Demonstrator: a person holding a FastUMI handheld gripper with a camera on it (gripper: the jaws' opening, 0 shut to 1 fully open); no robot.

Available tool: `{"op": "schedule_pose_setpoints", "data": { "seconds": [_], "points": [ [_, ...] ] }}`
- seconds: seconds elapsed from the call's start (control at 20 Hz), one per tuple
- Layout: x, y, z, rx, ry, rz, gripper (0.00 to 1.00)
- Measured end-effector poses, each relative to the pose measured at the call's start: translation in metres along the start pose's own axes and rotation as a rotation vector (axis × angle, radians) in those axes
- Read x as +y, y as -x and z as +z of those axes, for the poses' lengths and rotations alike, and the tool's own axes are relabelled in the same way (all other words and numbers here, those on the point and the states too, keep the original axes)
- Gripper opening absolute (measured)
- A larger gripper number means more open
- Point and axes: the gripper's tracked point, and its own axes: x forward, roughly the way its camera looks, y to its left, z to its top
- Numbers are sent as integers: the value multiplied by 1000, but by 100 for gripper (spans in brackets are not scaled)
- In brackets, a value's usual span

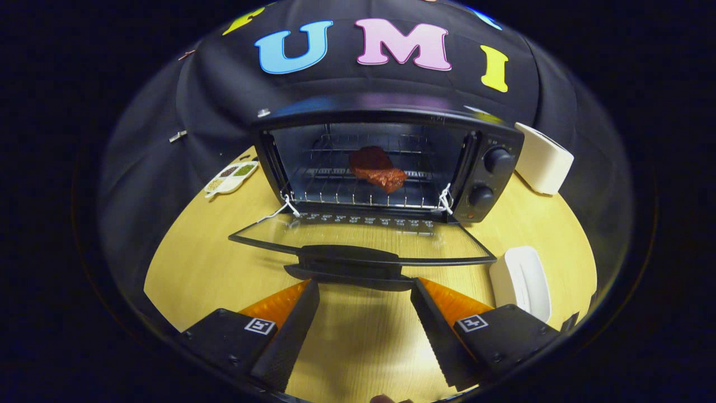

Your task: Open the toaster oven, put the food inside, and close the toaster oven door.

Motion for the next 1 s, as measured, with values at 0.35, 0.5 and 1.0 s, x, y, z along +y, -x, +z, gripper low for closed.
{"op": "schedule_pose_setpoints", "data": {
  "seconds": [0.35, 0.5, 1.0],
  "points": [
    [-5, 18, 87, -154, -8, 6, 100],
    [0, 19, 149, -232, -32, 36, 99],
    [-65, 160, 244, -586, -143, 18, 98]
  ]
}}
